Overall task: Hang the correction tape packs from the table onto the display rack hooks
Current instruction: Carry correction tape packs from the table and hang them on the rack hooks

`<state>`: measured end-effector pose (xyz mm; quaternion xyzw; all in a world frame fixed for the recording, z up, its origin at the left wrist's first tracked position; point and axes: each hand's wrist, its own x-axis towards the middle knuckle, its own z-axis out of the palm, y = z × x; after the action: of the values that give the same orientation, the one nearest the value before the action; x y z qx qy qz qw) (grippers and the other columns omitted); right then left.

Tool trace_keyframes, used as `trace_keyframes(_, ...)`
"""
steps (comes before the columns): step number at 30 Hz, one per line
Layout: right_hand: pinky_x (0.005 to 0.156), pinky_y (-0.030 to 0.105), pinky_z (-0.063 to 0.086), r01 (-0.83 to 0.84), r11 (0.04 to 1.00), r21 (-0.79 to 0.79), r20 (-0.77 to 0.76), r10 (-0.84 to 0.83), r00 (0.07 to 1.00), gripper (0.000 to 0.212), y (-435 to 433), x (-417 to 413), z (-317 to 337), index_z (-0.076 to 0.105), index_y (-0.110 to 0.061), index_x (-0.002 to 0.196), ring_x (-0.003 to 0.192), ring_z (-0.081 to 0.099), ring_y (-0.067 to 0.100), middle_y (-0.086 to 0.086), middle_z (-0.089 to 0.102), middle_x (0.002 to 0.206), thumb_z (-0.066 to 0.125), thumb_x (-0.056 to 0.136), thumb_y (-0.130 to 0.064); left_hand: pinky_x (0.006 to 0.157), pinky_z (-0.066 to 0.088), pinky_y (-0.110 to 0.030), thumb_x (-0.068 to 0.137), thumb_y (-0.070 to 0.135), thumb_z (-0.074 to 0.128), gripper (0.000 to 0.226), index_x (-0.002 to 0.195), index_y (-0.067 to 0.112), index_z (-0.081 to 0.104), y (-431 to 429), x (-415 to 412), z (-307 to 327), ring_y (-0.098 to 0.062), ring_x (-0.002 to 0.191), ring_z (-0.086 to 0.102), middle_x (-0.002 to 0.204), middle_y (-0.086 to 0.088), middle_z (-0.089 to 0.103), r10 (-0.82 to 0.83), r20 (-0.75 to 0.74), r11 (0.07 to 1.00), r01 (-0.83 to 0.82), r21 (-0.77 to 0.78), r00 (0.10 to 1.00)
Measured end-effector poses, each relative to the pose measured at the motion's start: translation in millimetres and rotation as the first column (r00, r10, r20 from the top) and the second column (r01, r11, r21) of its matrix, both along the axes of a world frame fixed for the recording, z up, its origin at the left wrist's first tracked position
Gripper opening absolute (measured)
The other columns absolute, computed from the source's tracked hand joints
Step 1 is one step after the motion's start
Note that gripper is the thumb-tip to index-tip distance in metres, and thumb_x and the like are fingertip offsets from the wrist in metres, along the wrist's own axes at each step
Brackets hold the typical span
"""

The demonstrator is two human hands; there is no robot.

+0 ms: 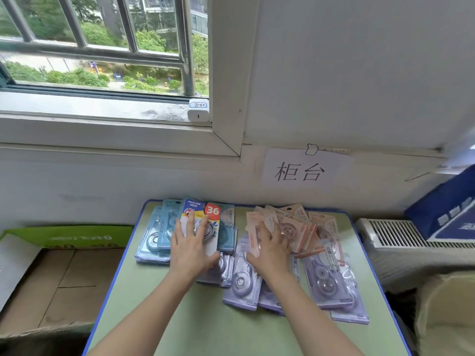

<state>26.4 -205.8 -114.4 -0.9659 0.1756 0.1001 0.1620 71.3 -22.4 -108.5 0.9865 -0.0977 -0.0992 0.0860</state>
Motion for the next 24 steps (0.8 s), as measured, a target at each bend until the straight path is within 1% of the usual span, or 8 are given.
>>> trace_keyframes(6,0.114,0.044,0.018,0.041,0.999,-0.012,0.098,-0.040,0.994,0.086,7,-44,5,0.007,-0.028,0.153,0.143,0.009,0.036,0.009,-0.002,0.158,0.058,0.087,-0.050,0.117,0.007,-0.046,0.085,0.059,0.053,0.090,0.152,0.032,-0.001,1,-29,6,-0.038,0.146,-0.004,0.161,-0.003,-0.012,-0.050,0.067,0.998,0.053,-0.033,0.996)
trace_keyframes(11,0.112,0.045,0.023,0.055,0.998,-0.006,0.240,-0.051,0.969,0.083,9,-89,14,0.019,-0.022,0.152,0.138,0.021,0.039,0.015,0.010,0.157,0.063,0.085,-0.045,0.115,0.015,-0.045,0.081,0.061,0.055,0.092,0.153,0.031,0.007,-4,-74,13,-0.037,0.145,0.003,0.161,-0.003,-0.003,-0.043,0.124,0.993,0.056,-0.108,0.991)
trace_keyframes(14,0.107,0.048,0.029,0.069,0.998,0.001,0.293,-0.066,0.954,0.082,7,-121,26,0.028,-0.019,0.150,0.135,0.027,0.042,0.017,0.017,0.155,0.067,0.081,-0.042,0.116,0.015,-0.043,0.076,0.069,0.047,0.094,0.152,0.031,0.007,-11,-104,23,-0.035,0.145,0.003,0.161,-0.002,-0.002,-0.035,0.141,0.990,0.054,-0.132,0.989)
trace_keyframes(16,0.100,0.054,0.037,0.071,0.997,0.006,0.325,-0.069,0.943,0.085,3,-147,25,0.039,-0.015,0.145,0.128,0.036,0.047,0.021,0.029,0.150,0.075,0.072,-0.040,0.116,0.014,-0.043,0.082,0.062,0.054,0.091,0.152,0.031,0.005,-18,-128,30,-0.035,0.145,0.002,0.161,-0.002,-0.003,-0.027,0.148,0.988,0.049,-0.147,0.989)
trace_keyframes(18,0.085,0.058,0.047,0.091,0.994,0.058,0.353,-0.106,0.930,0.087,-7,-176,20,0.052,-0.011,0.135,0.113,0.050,0.051,0.025,0.047,0.136,0.085,0.058,-0.036,0.116,0.015,-0.042,0.083,0.056,0.058,0.092,0.152,0.031,0.003,-25,-157,34,-0.034,0.146,0.002,0.161,-0.002,-0.003,-0.024,0.162,0.987,0.049,-0.151,0.987)
trace_keyframes(19,0.084,0.057,0.048,0.105,0.993,0.050,0.375,-0.116,0.920,0.087,-12,-193,20,0.052,-0.011,0.135,0.114,0.050,0.050,0.025,0.047,0.136,0.084,0.058,-0.036,0.116,0.015,-0.042,0.083,0.056,0.059,0.093,0.152,0.032,0.002,-29,-174,36,-0.034,0.146,0.001,0.161,-0.002,-0.004,-0.022,0.164,0.988,0.046,-0.146,0.986)
trace_keyframes(22,0.105,0.050,0.033,0.098,0.994,0.042,0.389,-0.107,0.915,0.082,-23,-248,27,0.030,-0.020,0.149,0.135,0.027,0.040,0.016,0.022,0.154,0.069,0.079,-0.037,0.116,0.015,-0.042,0.081,0.054,0.060,0.095,0.152,0.032,0.001,-43,-228,39,-0.033,0.146,0.001,0.160,-0.003,-0.002,-0.021,0.169,0.983,0.052,-0.179,0.985)
trace_keyframes(24,0.108,0.047,0.027,0.132,0.989,0.070,0.407,-0.149,0.901,0.080,-31,-283,30,0.024,-0.023,0.150,0.139,0.020,0.036,0.013,0.014,0.157,0.065,0.083,-0.037,0.116,0.015,-0.044,0.078,0.055,0.058,0.095,0.152,0.032,0.004,-52,-263,40,-0.033,0.146,0.001,0.160,-0.002,-0.001,-0.025,0.161,0.974,0.061,-0.220,0.987)
